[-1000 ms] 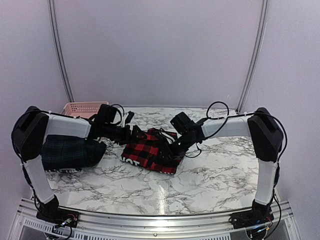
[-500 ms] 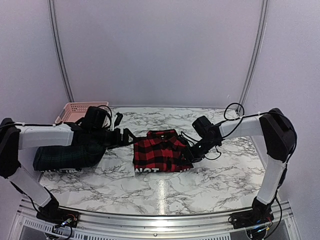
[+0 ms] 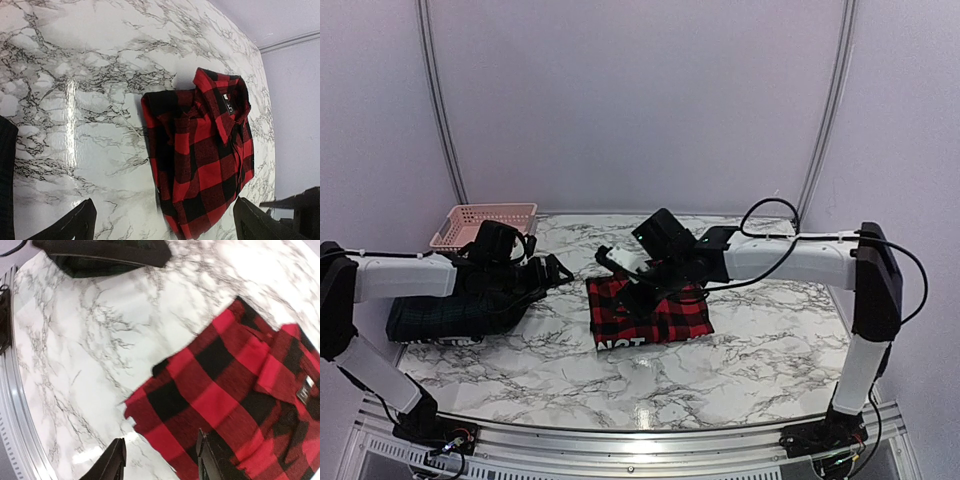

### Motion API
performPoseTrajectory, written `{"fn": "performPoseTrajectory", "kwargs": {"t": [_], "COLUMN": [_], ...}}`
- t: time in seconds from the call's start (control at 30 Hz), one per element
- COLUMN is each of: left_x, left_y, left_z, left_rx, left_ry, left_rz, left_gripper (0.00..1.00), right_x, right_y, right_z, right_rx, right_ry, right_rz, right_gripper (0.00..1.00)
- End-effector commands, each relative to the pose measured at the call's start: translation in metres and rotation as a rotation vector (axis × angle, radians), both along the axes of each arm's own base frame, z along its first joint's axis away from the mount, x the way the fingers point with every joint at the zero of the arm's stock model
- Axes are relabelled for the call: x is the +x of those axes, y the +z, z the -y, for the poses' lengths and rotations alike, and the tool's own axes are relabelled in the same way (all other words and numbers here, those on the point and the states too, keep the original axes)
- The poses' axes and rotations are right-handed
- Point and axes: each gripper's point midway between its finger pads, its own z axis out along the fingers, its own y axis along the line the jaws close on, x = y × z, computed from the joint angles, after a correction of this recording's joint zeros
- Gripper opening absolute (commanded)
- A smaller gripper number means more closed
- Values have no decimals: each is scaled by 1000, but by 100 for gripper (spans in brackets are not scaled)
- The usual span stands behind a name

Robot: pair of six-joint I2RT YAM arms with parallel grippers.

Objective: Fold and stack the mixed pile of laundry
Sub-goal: Smooth out the square-folded T-shirt at the center of the board, then pick up the square-folded T-shirt from the center of the board, then pass from the right arm to the left

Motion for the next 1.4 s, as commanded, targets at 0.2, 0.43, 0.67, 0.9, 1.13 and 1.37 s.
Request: {"fn": "performPoseTrajectory", "kwargs": {"t": [0.2,0.43,0.67,0.9,1.13,1.37], "left_x": [1,-4,-6,-2,0,13], "left_y": [-23,-41,-54,-48,-41,-23], "left_z": [-6,-9,-9,6,39,64], "left_rx": [-29,-21,-55,-107,-155,-331], "left_ry": [117,138,183,140,79,99], "left_rz": [-95,-144,-188,-188,-205,-184], "left_gripper": [99,99,99,96,99,99], "right_x": [-28,-28,-28,-6,12,13], "right_y": [-54,-93,-117,-44,6,4], "right_z": [-64,-62,-48,-64,-60,-57], "right_rx": [-132,-243,-327,-170,32,45], "right_ry": [159,174,184,141,87,96], "right_rz": [106,133,164,286,247,229], "right_gripper": [40,43,21,0,0,0]}}
